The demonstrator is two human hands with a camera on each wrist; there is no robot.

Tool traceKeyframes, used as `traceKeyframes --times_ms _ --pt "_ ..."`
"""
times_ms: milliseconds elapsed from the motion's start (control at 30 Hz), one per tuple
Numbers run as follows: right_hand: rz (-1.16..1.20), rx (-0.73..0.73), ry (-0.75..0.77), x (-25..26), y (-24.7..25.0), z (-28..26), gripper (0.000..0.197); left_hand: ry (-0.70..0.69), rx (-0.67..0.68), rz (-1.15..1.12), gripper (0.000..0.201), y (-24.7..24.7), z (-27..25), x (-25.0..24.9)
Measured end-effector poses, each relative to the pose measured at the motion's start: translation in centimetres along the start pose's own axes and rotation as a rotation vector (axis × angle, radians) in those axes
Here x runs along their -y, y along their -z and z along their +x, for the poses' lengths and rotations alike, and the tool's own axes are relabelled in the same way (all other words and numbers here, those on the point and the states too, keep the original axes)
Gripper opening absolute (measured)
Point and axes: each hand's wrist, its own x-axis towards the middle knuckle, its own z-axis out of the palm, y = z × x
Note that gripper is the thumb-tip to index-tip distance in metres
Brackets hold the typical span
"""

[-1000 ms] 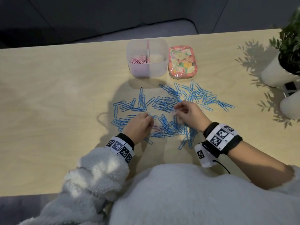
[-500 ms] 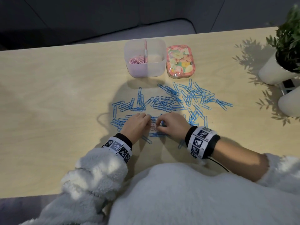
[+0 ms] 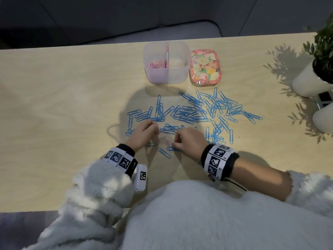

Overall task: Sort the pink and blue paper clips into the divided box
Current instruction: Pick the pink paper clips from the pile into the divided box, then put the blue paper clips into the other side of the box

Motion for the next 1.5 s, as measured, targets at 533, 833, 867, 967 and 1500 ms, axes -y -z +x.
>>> traceKeyframes --times_ms 533,833,867,967,1500 --pt "-0.093 0.052 0.041 2.2 -0.1 0.9 0.022 0.024 -0.006 0.176 0.009 0.0 0.2 1.0" --pt "-0.253 0.169 0.102 1.5 0.7 1.6 0.013 -0.188 0.019 0.901 0.017 -0.9 0.2 0.8" --pt "-0.158 0.185 0.087 1.2 1.5 1.9 0.011 -0.206 0.037 0.931 0.018 -0.8 0.3 0.6" --pt "0.169 0.141 0.019 0.4 5.6 3.7 0.011 -0.219 0.081 0.954 0.020 -0.4 0.8 0.1" --pt "0.217 -0.184 0.040 7.6 15.8 17.2 0.026 -0.211 -0.178 0.764 0.019 5.0 6.5 -9.2"
